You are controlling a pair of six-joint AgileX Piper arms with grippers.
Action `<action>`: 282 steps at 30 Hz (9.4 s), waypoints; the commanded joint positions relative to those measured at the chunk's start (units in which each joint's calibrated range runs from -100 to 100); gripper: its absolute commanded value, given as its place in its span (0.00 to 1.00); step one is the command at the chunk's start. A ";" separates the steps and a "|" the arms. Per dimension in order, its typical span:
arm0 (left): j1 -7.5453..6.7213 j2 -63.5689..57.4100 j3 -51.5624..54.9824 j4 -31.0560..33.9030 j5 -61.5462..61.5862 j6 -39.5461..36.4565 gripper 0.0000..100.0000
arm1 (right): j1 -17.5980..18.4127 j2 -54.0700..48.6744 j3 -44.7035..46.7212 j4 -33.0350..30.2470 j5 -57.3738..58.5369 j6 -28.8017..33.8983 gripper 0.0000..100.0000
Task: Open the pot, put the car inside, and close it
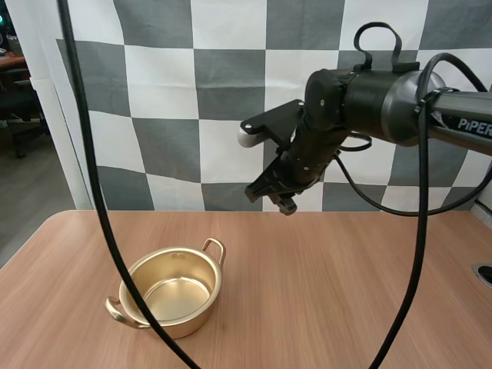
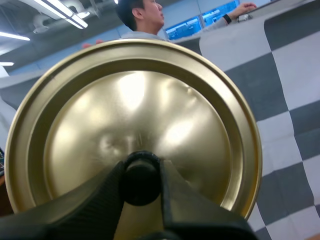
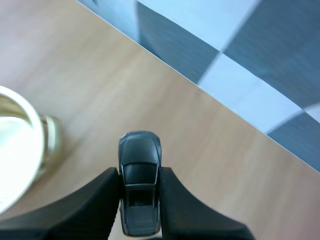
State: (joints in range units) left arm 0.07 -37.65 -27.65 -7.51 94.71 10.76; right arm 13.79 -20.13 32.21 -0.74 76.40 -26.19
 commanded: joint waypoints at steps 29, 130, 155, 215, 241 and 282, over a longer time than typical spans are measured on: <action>-0.01 0.78 -13.52 5.26 5.29 -3.61 0.00 | 18.27 21.90 -6.14 3.99 -7.63 0.25 0.00; -0.01 2.89 -13.52 10.21 5.29 -4.46 0.00 | 11.82 0.07 -6.61 -11.09 8.16 6.21 0.82; -0.01 1.99 45.98 7.92 5.29 -3.19 0.00 | -8.26 -26.16 -6.49 -10.21 8.58 2.72 0.00; -0.07 6.15 78.81 -2.02 0.23 0.51 0.00 | -8.26 -26.08 -6.49 -8.59 6.12 1.23 0.00; -0.07 8.36 81.80 -1.76 -9.12 1.33 0.00 | -8.26 -26.08 -6.49 -8.59 6.16 0.41 0.00; -0.07 9.04 85.65 -2.98 -13.26 1.63 0.25 | -8.26 -26.08 -6.49 -8.21 8.36 -0.29 0.00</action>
State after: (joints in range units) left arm 0.00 -28.50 58.13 -10.16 81.19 12.40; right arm 5.58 -46.19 25.67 -9.39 84.83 -26.15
